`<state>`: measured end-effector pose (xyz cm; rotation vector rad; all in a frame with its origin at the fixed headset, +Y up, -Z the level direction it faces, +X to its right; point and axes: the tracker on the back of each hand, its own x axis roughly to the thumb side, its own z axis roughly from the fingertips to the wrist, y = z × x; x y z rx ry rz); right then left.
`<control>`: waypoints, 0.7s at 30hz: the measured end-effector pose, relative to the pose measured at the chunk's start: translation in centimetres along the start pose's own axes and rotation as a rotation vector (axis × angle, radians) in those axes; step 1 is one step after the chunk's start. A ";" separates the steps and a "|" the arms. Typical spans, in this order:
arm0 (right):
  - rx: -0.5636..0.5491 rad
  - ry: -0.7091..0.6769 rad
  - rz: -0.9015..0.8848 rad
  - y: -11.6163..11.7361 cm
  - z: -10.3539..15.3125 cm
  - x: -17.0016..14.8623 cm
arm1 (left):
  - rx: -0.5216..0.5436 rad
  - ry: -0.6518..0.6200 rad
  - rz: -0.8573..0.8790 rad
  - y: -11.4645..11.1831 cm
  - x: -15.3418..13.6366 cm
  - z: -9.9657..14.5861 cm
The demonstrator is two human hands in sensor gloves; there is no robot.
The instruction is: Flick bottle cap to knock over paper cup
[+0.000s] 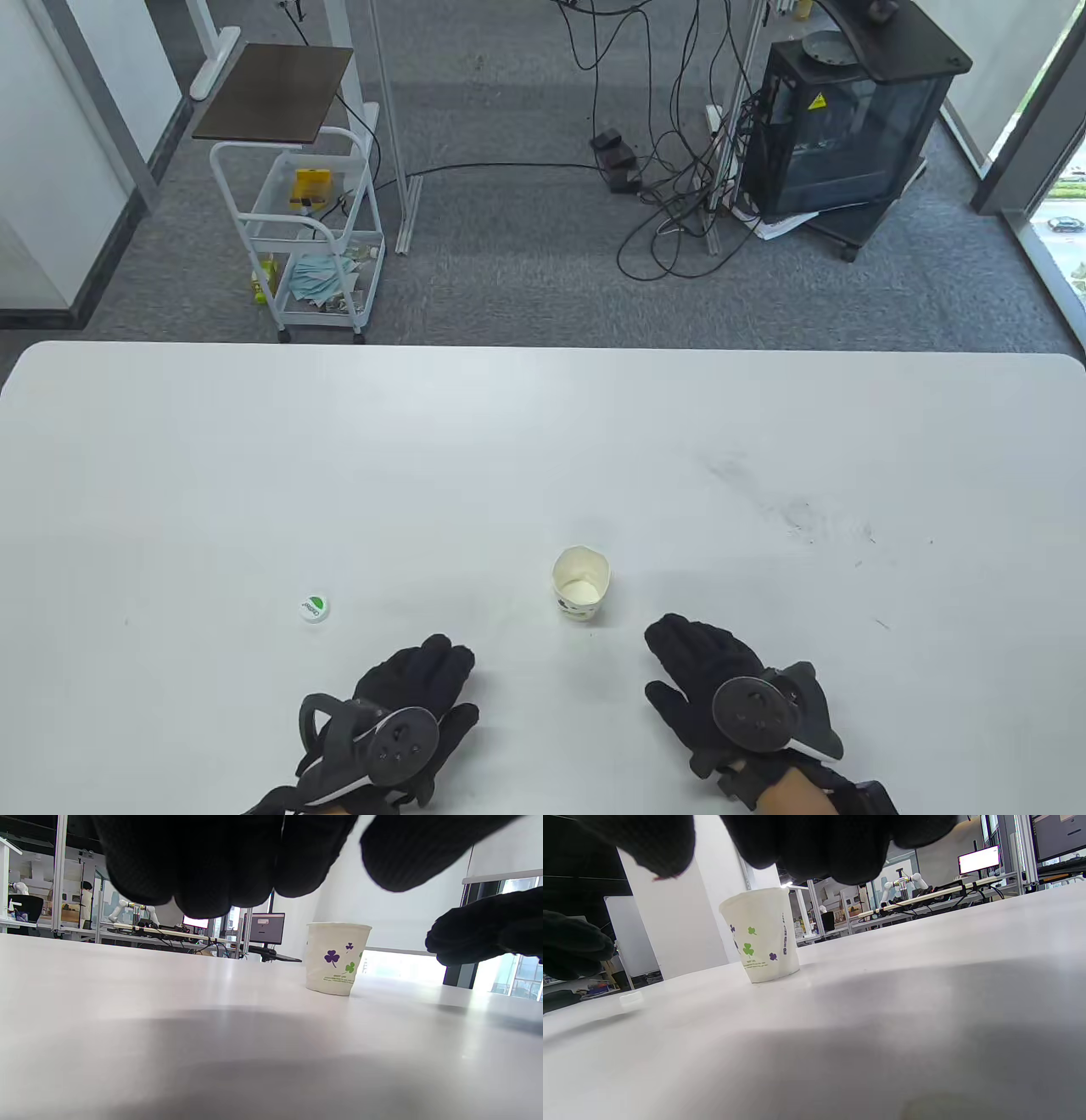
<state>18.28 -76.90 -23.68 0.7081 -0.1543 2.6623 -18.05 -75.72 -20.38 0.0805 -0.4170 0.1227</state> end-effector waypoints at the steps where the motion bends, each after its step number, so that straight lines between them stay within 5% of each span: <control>1: -0.001 0.003 -0.002 -0.1 0.0 0.0 | 0.000 0.000 0.000 0.0 0.0 0.0; 13: -0.004 0.040 -0.040 -0.3 0.1 -0.7 | -0.037 0.090 -0.014 -0.6 -1.5 -0.5; 21: -0.010 0.053 -0.070 -0.5 0.2 -1.1 | -0.026 0.331 -0.054 -0.4 -6.0 0.2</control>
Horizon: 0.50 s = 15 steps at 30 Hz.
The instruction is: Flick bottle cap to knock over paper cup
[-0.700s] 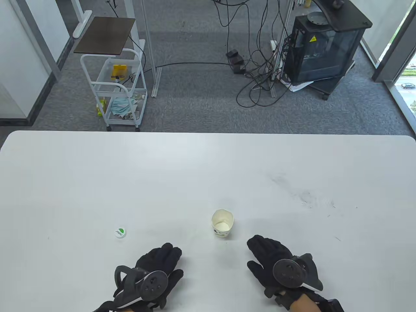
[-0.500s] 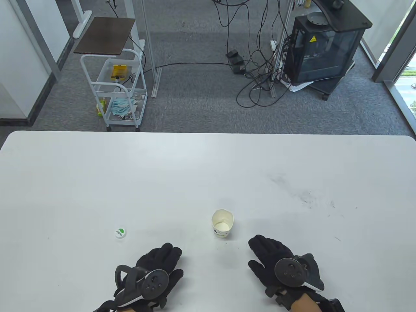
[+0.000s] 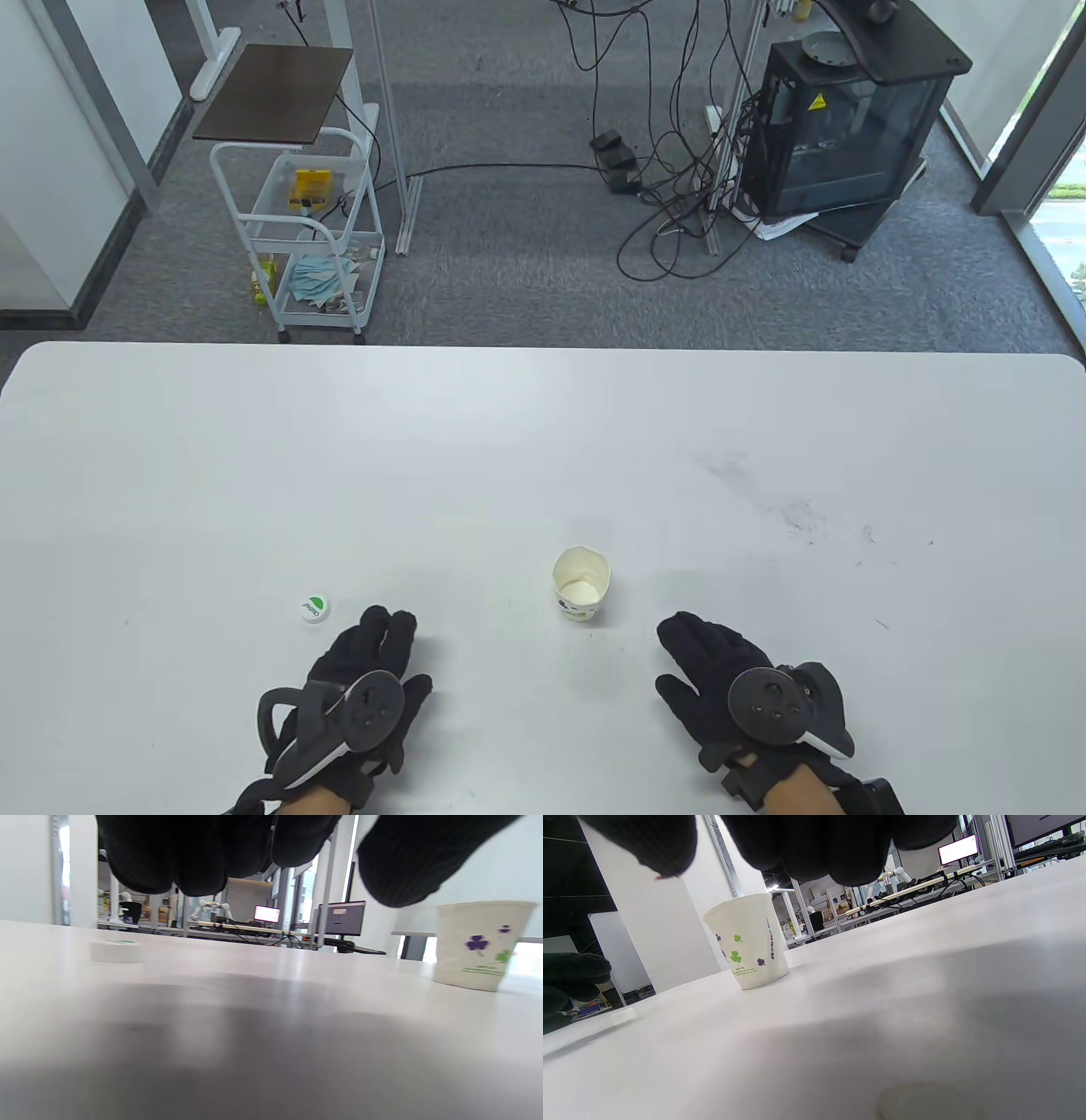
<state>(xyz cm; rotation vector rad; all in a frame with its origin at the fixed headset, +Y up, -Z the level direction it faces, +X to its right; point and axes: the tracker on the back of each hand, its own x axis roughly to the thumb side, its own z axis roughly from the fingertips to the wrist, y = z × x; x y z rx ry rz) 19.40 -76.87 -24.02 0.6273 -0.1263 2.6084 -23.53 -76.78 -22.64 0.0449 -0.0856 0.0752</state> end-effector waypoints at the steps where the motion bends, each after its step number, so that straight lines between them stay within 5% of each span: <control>1: 0.002 -0.001 -0.002 0.0 -0.1 0.0 | 0.001 0.037 -0.003 0.0 -0.8 -0.1; 7: -0.009 -0.016 -0.029 -0.2 -0.3 -0.1 | 0.023 0.241 0.010 0.2 -4.9 -0.9; 15: -0.016 -0.037 -0.084 -0.3 -0.7 -0.1 | -0.149 0.373 -0.103 -1.5 -6.8 -4.2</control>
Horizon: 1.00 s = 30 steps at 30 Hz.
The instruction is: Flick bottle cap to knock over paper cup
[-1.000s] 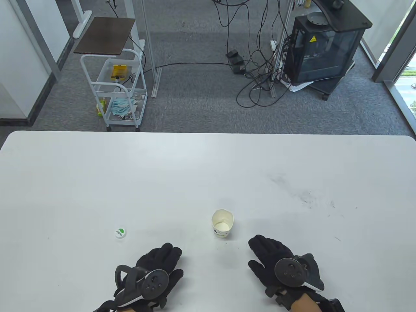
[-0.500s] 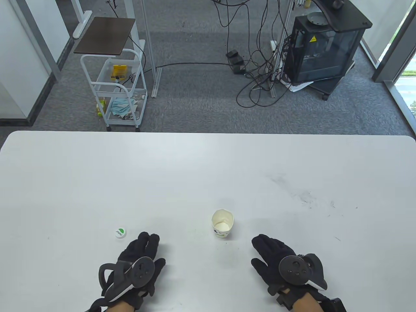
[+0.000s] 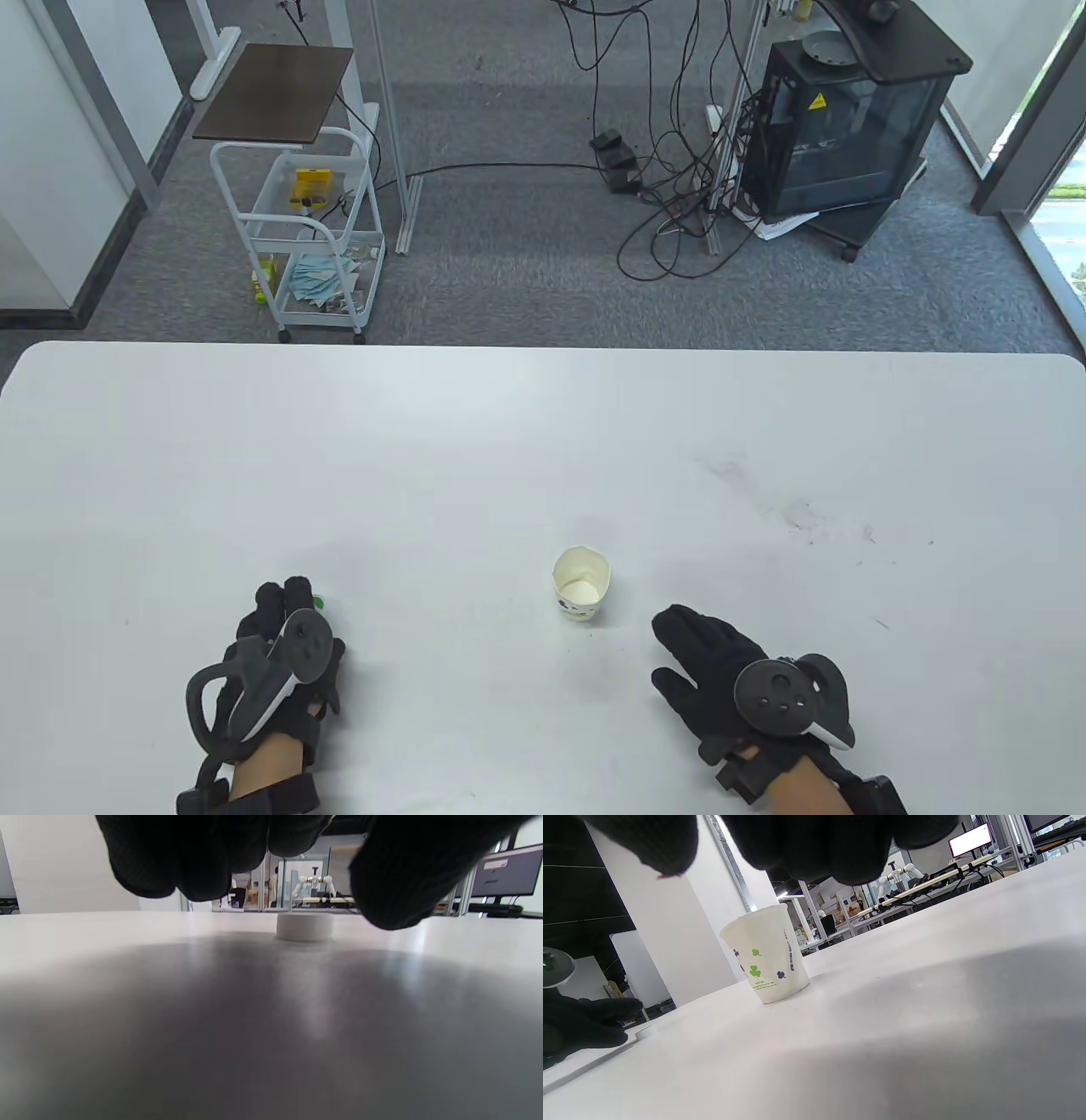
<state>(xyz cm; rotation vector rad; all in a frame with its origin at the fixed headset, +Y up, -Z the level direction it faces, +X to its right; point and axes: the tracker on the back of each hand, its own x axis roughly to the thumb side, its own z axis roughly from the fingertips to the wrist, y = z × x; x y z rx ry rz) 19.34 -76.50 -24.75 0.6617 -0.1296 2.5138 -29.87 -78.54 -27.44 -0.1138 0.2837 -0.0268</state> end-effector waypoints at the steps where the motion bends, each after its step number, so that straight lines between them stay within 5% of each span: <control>1: 0.003 -0.001 -0.002 0.1 -0.1 0.0 | -0.021 0.000 0.010 -0.1 0.0 -0.5; 8: 0.023 0.022 -0.021 0.4 -0.5 -0.6 | -0.085 -0.024 -0.013 -0.1 1.6 -3.2; 15: 0.017 0.040 -0.023 0.3 -0.5 -0.8 | -0.045 -0.076 -0.004 0.1 2.9 -2.4; 30: 0.012 0.103 -0.050 0.3 0.0 -1.9 | 0.061 -0.669 -0.078 0.3 17.1 9.4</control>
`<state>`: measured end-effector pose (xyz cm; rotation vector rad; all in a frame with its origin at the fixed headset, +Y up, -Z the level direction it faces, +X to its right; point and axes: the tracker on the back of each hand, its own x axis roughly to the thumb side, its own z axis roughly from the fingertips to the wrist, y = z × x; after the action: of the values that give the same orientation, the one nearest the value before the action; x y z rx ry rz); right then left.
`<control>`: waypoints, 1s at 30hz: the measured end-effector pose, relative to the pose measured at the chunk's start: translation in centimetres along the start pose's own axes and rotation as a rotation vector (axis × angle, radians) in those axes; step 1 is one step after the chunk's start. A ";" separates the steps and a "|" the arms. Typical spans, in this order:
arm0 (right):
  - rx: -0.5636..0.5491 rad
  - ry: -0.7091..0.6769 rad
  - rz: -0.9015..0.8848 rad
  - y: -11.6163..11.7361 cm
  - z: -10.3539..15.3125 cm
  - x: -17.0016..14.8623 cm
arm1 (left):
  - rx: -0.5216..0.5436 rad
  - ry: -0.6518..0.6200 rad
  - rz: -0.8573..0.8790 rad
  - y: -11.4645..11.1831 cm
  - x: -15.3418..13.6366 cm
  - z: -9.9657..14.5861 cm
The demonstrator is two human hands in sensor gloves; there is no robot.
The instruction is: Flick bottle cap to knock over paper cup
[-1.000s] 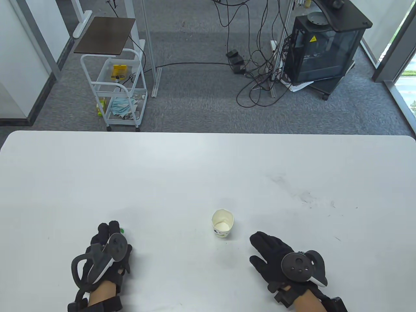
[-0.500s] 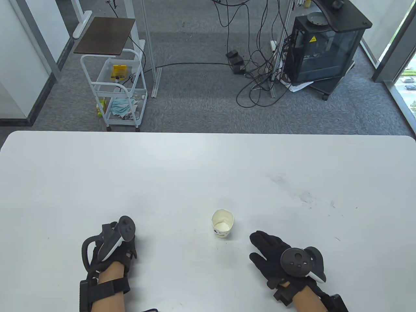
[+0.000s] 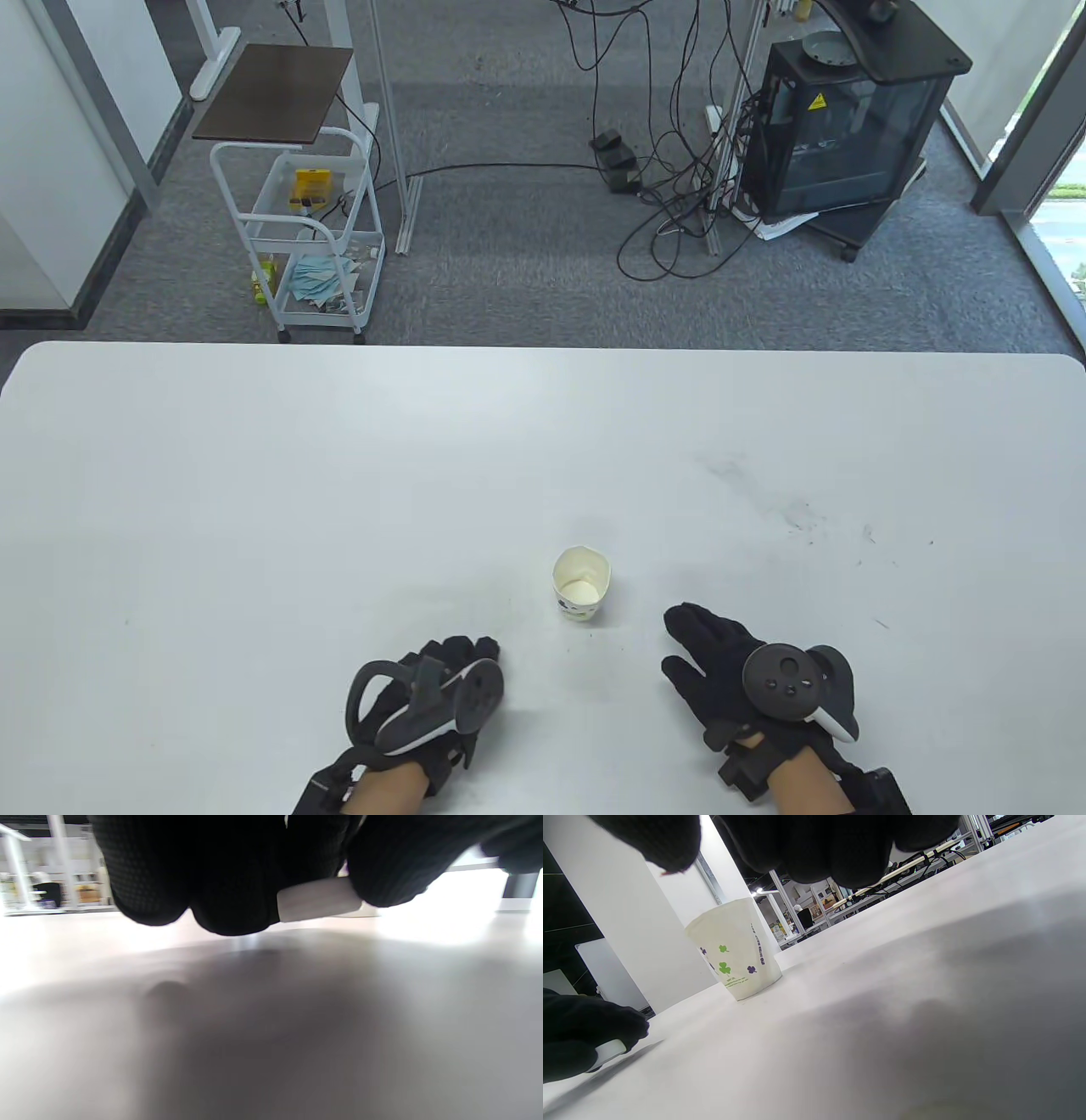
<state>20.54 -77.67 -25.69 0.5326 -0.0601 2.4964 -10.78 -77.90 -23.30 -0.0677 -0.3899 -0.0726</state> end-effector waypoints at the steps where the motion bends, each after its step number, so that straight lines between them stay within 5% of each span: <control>1: 0.002 -0.002 -0.001 0.1 0.0 0.0 | 0.006 -0.015 0.002 0.1 0.7 0.0; 12: 0.051 -0.002 -0.023 1.0 -0.4 0.0 | -0.014 -0.163 -0.018 0.2 7.4 -2.6; 24: 0.078 0.026 -0.010 1.3 -0.6 -0.1 | -0.103 -0.169 -0.035 -0.2 8.4 -4.7; 30: 0.111 0.054 -0.014 1.5 -0.6 -0.2 | 0.049 -0.165 0.035 0.9 5.8 -2.2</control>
<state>19.62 -78.87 -26.23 0.5088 0.1032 2.5094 -4.47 -77.54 -23.16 -0.0322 -0.5553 -0.0229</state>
